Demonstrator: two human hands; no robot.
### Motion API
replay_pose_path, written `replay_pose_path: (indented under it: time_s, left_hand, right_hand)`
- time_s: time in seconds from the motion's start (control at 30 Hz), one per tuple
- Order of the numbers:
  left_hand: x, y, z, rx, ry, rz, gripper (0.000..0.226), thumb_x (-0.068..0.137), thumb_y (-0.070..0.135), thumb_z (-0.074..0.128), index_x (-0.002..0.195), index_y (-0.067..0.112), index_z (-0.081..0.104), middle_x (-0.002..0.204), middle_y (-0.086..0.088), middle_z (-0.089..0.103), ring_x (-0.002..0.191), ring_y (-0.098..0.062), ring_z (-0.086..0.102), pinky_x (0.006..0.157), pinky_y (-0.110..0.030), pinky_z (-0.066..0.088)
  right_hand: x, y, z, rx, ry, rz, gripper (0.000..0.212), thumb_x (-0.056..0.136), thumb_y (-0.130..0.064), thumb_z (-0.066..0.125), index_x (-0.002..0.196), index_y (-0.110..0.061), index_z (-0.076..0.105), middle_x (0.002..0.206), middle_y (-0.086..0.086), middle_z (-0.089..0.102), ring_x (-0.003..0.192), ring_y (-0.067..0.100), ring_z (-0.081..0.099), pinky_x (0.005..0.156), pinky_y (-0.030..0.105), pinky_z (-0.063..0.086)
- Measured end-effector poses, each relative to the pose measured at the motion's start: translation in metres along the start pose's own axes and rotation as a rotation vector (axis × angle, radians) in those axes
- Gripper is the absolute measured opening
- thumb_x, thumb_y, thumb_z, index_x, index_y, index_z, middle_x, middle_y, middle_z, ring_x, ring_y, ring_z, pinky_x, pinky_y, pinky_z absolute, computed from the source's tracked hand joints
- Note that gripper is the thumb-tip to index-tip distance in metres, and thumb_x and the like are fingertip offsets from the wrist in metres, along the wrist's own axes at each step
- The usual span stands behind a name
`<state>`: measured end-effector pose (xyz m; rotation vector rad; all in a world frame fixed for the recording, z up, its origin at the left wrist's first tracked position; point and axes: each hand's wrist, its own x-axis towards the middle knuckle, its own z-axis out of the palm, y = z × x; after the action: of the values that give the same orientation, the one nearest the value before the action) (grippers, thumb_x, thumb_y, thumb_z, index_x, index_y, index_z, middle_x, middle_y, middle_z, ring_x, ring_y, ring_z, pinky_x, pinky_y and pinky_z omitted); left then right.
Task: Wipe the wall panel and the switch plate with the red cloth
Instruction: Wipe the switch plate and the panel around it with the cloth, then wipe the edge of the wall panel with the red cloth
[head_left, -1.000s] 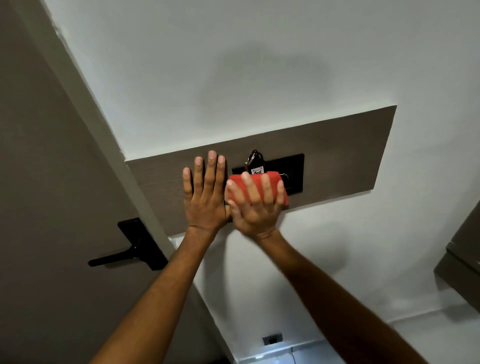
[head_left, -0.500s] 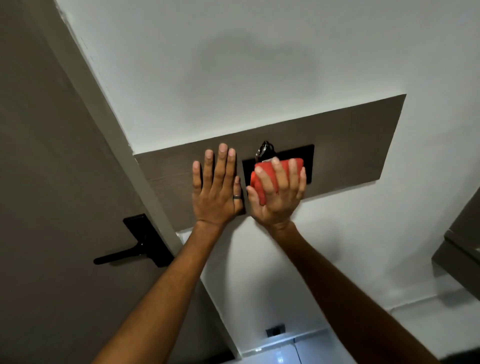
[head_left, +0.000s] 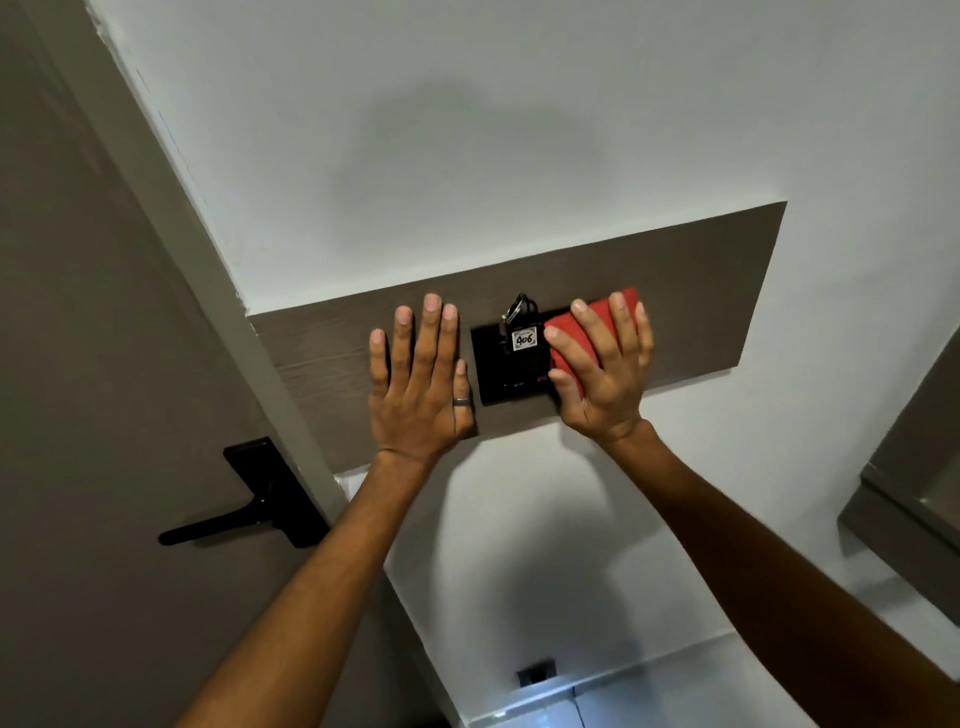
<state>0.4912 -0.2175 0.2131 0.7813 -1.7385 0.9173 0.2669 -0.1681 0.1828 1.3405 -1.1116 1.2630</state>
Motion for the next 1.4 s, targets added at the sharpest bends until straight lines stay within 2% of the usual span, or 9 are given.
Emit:
replay_pose_path:
  time_s: [0.1, 0.27, 0.5, 0.6, 0.7, 0.83, 1.03, 1.23, 1.4]
  left_hand:
    - [0.003, 0.001, -0.002, -0.001, -0.004, -0.005, 0.061, 0.102, 0.028, 0.036, 0.159, 0.011, 0.024, 0.171, -0.003, 0.0, 0.158, -0.025, 0.002, 0.128, -0.047, 0.007]
    - [0.002, 0.002, -0.003, 0.021, -0.042, -0.005, 0.061, 0.102, 0.029, 0.034, 0.159, 0.011, 0.022, 0.171, -0.003, -0.001, 0.158, -0.025, 0.001, 0.129, -0.047, 0.005]
    - [0.009, 0.013, -0.017, 0.012, -0.085, -0.066, 0.057, 0.102, 0.025, 0.037, 0.155, 0.007, 0.032, 0.169, -0.006, 0.014, 0.158, -0.024, 0.003, 0.128, -0.047, 0.007]
    - [0.009, 0.032, -0.025, -0.089, -0.097, -0.193, 0.056, 0.103, 0.024, 0.036, 0.155, 0.004, 0.032, 0.164, -0.015, 0.027, 0.158, -0.024, 0.005, 0.13, -0.046, 0.007]
    - [0.003, 0.068, -0.025, -0.178, -0.041, -0.142, 0.055, 0.102, 0.024, 0.04, 0.154, 0.005, 0.032, 0.16, -0.017, 0.028, 0.158, -0.026, 0.009, 0.129, -0.048, 0.009]
    - [-0.022, 0.163, -0.014, -0.345, -0.131, 0.037, 0.057, 0.102, 0.027, 0.042, 0.156, 0.012, 0.028, 0.161, -0.012, 0.027, 0.157, -0.027, 0.014, 0.128, -0.049, 0.012]
    - [-0.058, 0.315, 0.019, -0.502, -0.649, 0.082, 0.06, 0.105, 0.033, 0.035, 0.159, 0.011, 0.025, 0.167, -0.012, 0.023, 0.158, -0.027, 0.01, 0.129, -0.049, 0.011]
    - [-0.093, 0.438, 0.061, -0.587, -1.009, 0.17, 0.063, 0.106, 0.041, 0.024, 0.162, 0.012, 0.016, 0.169, -0.008, 0.013, 0.158, -0.026, 0.005, 0.129, -0.048, 0.013]
    - [-0.08, 0.501, 0.09, -0.625, -1.085, 0.323, 0.064, 0.106, 0.043, 0.021, 0.162, 0.012, 0.012, 0.17, -0.006, 0.008, 0.158, -0.026, 0.004, 0.13, -0.045, 0.011]
  right_hand:
    - [0.006, 0.014, -0.004, 0.044, -0.035, -0.107, 0.039, 0.105, -0.04, 0.048, 0.141, -0.029, 0.06, 0.15, 0.007, 0.055, 0.154, 0.034, 0.037, 0.124, 0.06, 0.031]
    - [0.022, -0.029, 0.004, 0.048, 0.014, 0.233, 0.034, 0.107, -0.036, 0.049, 0.137, -0.03, 0.064, 0.152, 0.003, 0.057, 0.156, 0.032, 0.035, 0.127, 0.058, 0.025]
    - [-0.015, 0.047, -0.051, -0.027, -0.257, -0.244, 0.065, 0.076, 0.004, 0.078, 0.137, -0.018, 0.068, 0.145, 0.011, 0.063, 0.141, 0.039, 0.051, 0.109, 0.059, 0.051]
    - [-0.033, 0.055, -0.09, 0.132, -0.279, 0.266, 0.053, 0.093, 0.008, 0.066, 0.14, -0.016, 0.063, 0.15, 0.009, 0.059, 0.147, 0.031, 0.047, 0.117, 0.046, 0.046]
    - [-0.037, 0.053, -0.12, 0.569, -0.057, 1.154, 0.044, 0.102, -0.01, 0.065, 0.143, -0.023, 0.056, 0.141, -0.007, 0.061, 0.127, -0.002, 0.06, 0.109, 0.022, 0.051]
    - [-0.053, 0.084, -0.158, 1.394, 0.132, 2.1, 0.025, 0.106, -0.03, 0.053, 0.117, -0.016, 0.07, 0.112, 0.009, 0.071, 0.105, 0.023, 0.069, 0.105, 0.042, 0.055]
    - [-0.139, 0.156, -0.238, 1.398, 0.146, 2.498, 0.047, 0.104, -0.052, 0.05, 0.115, -0.017, 0.08, 0.136, 0.014, 0.07, 0.129, 0.037, 0.065, 0.112, 0.068, 0.042]
    - [-0.197, 0.309, -0.321, 0.83, -0.049, 2.347, 0.044, 0.102, -0.049, 0.056, 0.122, -0.013, 0.072, 0.119, 0.017, 0.074, 0.103, 0.035, 0.072, 0.09, 0.051, 0.06]
    - [-0.237, 0.442, -0.356, 0.054, -0.634, 1.477, 0.046, 0.105, -0.04, 0.058, 0.143, -0.014, 0.057, 0.13, 0.013, 0.066, 0.118, 0.029, 0.063, 0.107, 0.054, 0.054]
